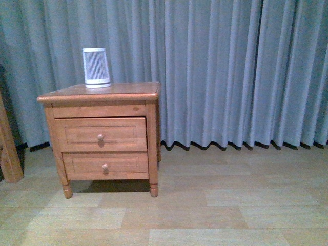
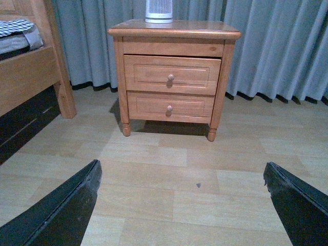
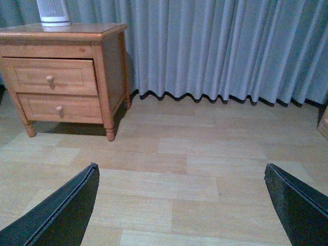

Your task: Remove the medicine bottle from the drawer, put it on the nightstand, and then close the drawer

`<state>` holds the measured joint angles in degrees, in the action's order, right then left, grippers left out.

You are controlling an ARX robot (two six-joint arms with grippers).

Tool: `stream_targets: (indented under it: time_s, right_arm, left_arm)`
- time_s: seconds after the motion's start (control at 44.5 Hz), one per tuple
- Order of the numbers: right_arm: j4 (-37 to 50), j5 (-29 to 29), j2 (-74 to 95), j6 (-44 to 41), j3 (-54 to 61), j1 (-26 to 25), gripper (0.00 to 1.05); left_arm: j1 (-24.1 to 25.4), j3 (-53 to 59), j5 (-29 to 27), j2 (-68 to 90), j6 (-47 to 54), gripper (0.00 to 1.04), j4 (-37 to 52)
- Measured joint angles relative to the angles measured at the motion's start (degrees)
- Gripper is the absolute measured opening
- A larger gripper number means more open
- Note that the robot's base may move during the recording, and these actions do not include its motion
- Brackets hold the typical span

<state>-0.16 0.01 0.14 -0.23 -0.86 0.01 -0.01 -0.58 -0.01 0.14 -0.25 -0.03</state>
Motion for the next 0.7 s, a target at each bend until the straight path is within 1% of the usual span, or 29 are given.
stream_targets:
  time_s: [0.697]
  right_arm:
    - [0.0,0.0,0.0,0.0,0.0,0.0,0.98]
  left_arm:
    - [0.0,0.0,0.0,0.0,0.0,0.98,0.0]
